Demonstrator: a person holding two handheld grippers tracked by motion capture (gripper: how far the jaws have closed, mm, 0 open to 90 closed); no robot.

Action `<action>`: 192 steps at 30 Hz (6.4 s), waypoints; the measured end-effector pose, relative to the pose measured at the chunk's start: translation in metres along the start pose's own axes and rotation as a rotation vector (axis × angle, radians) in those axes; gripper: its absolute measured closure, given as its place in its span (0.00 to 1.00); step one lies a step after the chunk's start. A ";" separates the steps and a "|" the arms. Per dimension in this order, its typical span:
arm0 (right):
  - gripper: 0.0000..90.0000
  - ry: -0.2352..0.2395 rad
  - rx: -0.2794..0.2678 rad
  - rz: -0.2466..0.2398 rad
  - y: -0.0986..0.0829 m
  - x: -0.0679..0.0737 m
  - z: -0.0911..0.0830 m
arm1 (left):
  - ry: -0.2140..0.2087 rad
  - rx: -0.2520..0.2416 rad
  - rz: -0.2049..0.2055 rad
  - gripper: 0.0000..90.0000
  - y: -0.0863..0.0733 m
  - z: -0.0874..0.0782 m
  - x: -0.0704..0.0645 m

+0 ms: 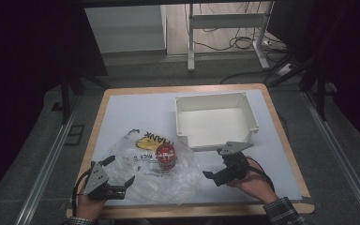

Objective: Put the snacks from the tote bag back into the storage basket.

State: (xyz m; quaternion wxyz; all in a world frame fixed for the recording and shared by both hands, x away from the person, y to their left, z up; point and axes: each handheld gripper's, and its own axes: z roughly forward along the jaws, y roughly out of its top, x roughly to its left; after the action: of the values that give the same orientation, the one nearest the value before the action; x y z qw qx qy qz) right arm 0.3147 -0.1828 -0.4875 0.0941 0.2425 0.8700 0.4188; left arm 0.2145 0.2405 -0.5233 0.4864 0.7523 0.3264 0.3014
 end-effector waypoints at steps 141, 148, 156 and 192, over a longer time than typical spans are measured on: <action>0.29 0.198 0.360 -0.386 0.099 0.031 0.154 | 0.003 -0.006 0.001 0.03 0.000 -0.002 0.001; 0.29 0.197 0.344 -0.371 0.103 0.033 0.146 | 0.005 -0.006 0.002 0.03 0.000 -0.001 0.000; 0.29 0.212 0.337 -0.371 0.110 0.036 0.136 | 0.004 0.001 0.008 0.03 0.000 -0.001 0.000; 0.29 0.213 0.304 -0.364 0.117 0.034 0.084 | 0.005 -0.003 0.002 0.03 0.000 0.000 0.000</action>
State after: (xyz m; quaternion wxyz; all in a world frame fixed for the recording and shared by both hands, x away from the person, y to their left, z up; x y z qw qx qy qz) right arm 0.3560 -0.0466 -0.4487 0.0381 0.0478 0.9572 0.2828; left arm 0.2144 0.2407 -0.5233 0.4863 0.7512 0.3265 0.3044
